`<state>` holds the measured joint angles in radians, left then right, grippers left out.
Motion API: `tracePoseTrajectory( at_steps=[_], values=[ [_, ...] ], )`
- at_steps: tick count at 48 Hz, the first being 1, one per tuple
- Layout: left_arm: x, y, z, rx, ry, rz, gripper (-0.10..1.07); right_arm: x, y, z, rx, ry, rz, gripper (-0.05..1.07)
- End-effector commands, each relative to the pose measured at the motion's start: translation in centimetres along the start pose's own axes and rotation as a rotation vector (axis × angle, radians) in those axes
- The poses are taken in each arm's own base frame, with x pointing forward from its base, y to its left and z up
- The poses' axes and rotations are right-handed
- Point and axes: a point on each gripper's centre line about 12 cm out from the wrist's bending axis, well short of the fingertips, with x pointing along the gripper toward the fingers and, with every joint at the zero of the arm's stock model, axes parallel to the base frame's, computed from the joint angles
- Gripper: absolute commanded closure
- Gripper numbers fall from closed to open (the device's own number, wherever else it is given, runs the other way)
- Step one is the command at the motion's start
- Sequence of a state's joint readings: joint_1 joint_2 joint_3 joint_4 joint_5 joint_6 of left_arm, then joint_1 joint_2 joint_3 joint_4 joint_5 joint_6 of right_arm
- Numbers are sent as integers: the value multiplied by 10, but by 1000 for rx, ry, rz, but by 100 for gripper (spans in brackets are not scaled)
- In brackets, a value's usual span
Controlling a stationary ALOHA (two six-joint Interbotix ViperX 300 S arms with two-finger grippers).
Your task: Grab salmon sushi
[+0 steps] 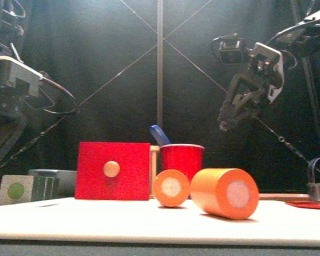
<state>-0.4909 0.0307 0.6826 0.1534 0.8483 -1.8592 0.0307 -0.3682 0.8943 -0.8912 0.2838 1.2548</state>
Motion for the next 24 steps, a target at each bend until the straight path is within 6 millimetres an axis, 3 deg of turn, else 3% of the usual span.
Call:
tracePoseTrajectory(
  at_steps=[1, 10, 24],
  values=[
    [-2, -3, 2, -9, 1, -10, 3, -3, 2, 4, 4, -14, 11, 24],
    [3, -4, 3, -18, 1, 5, 7, -2, 1, 2, 7, -9, 10, 24],
    [6, -4, 3, -15, 9, -2, 25, -2, 0, -1, 5, -1, 7, 24]
  ],
)
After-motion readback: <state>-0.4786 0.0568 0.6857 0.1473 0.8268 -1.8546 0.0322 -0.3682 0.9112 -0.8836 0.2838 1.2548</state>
